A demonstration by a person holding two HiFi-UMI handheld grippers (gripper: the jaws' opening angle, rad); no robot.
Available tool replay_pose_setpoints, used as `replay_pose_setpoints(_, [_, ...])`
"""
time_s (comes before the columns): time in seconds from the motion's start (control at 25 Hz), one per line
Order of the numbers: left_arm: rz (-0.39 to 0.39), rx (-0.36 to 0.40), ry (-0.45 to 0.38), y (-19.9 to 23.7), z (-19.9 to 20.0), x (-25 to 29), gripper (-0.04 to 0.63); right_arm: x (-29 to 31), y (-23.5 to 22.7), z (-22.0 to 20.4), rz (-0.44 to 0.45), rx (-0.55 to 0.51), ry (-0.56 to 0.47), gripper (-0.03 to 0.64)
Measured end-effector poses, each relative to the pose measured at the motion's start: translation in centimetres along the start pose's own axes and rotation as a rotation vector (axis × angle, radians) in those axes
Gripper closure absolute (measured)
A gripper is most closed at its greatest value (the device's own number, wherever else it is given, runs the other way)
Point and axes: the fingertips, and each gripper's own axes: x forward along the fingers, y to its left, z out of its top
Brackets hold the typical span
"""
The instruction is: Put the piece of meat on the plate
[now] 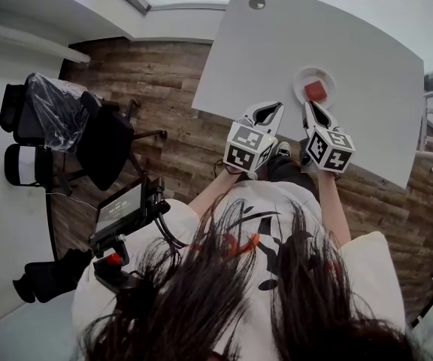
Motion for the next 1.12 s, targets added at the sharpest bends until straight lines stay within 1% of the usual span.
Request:
replay_pose_setpoints(0.2, [-0.042, 0.015, -0.013, -2.0, -0.7, -5.5, 0.591, -4.5, 4.5, -1.5, -0.015, 0.024, -0.036, 0.569])
replay_pose_setpoints(0.44, [-0.107, 0.012, -0.010, -3.3, -3.6, -9.1, 0.591, -7.1, 7.4, -6.0, -0.035, 0.052, -0.057, 0.569])
replay_pose_setpoints(0.68, [-0.160, 0.019, 0.008, -5.3, -5.3, -10.4, 0.591, -10.0, 7.9, -8.8, -0.082, 0.093, -0.047, 0.569])
replay_pose_setpoints(0.92, [-0.215, 0.029, 0.016, -8.5, -6.7, -11.8, 0.591, -13.9, 7.8, -9.7, -0.132, 0.098, -0.074, 0.569])
replay_pose_setpoints(1.12, [-0.221, 0.025, 0.011, -9.5, -6.7, -11.7, 0.591, -15.1, 7.1, -9.7, -0.144, 0.113, -0.087, 0.569])
